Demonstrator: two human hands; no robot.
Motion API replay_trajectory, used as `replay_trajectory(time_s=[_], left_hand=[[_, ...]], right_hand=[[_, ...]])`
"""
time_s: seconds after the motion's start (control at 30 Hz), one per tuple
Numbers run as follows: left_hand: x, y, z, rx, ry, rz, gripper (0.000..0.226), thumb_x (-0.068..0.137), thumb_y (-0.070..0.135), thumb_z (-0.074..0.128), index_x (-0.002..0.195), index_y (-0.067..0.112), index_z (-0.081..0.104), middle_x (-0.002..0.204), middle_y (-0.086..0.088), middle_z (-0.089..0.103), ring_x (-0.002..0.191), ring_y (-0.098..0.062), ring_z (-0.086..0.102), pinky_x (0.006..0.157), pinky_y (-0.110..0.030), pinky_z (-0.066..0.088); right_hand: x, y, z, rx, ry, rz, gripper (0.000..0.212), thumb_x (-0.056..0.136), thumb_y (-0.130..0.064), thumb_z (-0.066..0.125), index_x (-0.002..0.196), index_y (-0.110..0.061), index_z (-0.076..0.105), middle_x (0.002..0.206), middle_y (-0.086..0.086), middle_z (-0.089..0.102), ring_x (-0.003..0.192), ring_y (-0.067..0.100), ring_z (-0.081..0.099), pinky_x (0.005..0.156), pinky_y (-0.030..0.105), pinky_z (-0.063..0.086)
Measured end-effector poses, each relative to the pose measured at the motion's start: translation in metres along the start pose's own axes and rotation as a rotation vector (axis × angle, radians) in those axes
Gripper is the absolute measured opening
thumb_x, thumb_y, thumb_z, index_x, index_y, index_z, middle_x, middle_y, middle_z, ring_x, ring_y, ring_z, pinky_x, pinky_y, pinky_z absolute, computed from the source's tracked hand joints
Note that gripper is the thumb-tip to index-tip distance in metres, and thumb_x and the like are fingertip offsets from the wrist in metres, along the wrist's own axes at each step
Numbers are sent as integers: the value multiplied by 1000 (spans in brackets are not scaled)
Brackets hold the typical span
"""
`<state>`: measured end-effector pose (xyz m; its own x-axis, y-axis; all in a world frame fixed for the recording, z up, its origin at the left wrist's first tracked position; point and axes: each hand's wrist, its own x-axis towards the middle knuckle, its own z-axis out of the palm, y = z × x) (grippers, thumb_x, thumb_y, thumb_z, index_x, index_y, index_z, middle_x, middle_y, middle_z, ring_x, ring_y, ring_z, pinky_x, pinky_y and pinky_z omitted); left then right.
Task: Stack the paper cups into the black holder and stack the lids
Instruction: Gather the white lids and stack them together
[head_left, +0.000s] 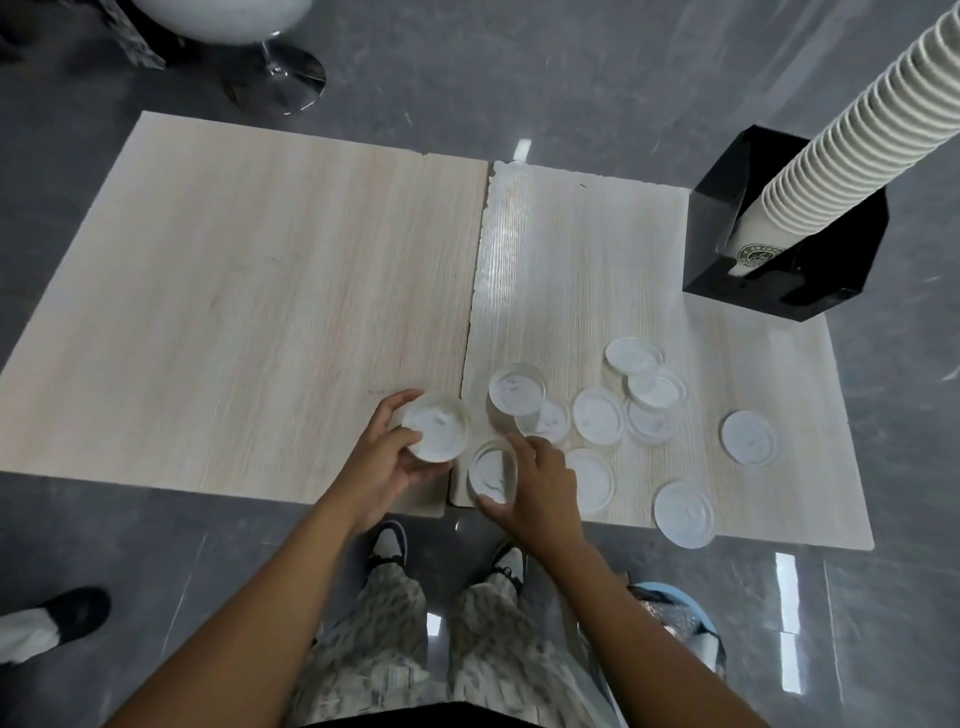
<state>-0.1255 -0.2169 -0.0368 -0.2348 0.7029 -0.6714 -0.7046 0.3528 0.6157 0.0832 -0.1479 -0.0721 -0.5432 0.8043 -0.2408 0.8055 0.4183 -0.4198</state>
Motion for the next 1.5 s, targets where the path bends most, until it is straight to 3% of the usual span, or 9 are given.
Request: replay_trajectory(time_s=[0.17, 0.3, 0.5, 0.73, 0.93, 1.03, 1.1, 1.23, 1.5], left_hand=[[-1, 9, 1, 9, -16, 2, 44, 102, -1, 48, 131, 29, 59, 137, -14, 51, 115, -39, 61, 86, -50, 62], [-4, 18, 10, 40, -41, 5, 33, 105, 12, 51, 131, 30, 59, 139, -15, 51, 118, -39, 59, 88, -50, 62], [-7, 26, 43, 151, -139, 21, 31, 104, 24, 56, 133, 37, 60, 140, -12, 55, 122, -41, 61, 86, -41, 60], [-8, 21, 70, 284, -142, 87, 55, 99, 5, 62, 133, 48, 57, 132, -19, 59, 119, -42, 63, 91, -46, 61], [-4, 9, 79, 264, -93, 101, 65, 96, -4, 62, 130, 51, 58, 134, -16, 60, 121, -40, 63, 94, -48, 61], [2, 8, 78, 202, -53, 103, 64, 94, -10, 60, 130, 43, 61, 136, -12, 61, 123, -37, 64, 91, -50, 62], [6, 9, 73, 152, -36, 104, 66, 92, -14, 60, 131, 38, 62, 139, -13, 58, 125, -38, 62, 92, -54, 61], [9, 16, 60, 111, 23, 126, 64, 91, -17, 56, 129, 34, 62, 136, -11, 58, 123, -38, 62, 93, -54, 61], [20, 22, 38, 49, 77, 124, 54, 97, -10, 52, 130, 32, 62, 139, -13, 52, 127, -41, 57, 91, -53, 61]], right_hand=[[-2, -6, -10, 51, 88, 11, 92, 68, -67, 70, 143, -19, 50, 132, 7, 59, 114, 30, 58, 88, 42, 51], [2, -20, -37, 312, 294, -79, 93, 70, -59, 74, 145, -13, 46, 141, 5, 54, 126, 25, 53, 104, 40, 47], [26, -44, -61, 339, 282, -255, 89, 77, -55, 75, 148, -15, 40, 143, 4, 50, 130, 21, 48, 106, 46, 48], [29, -25, -67, 353, 325, -266, 85, 80, -56, 77, 147, -14, 44, 143, 2, 53, 126, 16, 51, 103, 38, 50], [32, -12, -73, 382, 273, -269, 89, 79, -60, 78, 151, -23, 40, 147, -7, 51, 128, 9, 50, 106, 22, 39], [36, 5, -77, 502, 265, -256, 85, 82, -56, 78, 150, -23, 39, 148, -12, 47, 130, 7, 49, 106, 28, 44], [40, 23, -76, 577, 290, -128, 79, 82, -48, 79, 147, -28, 39, 145, -17, 45, 124, 8, 51, 101, 34, 50], [58, 46, -70, 376, 196, -31, 84, 76, -61, 72, 147, -29, 40, 144, -10, 47, 126, 16, 51, 105, 46, 49], [100, 26, -56, -32, -24, -28, 105, 72, -81, 67, 153, -25, 32, 153, -1, 39, 135, 26, 41, 108, 47, 38]])
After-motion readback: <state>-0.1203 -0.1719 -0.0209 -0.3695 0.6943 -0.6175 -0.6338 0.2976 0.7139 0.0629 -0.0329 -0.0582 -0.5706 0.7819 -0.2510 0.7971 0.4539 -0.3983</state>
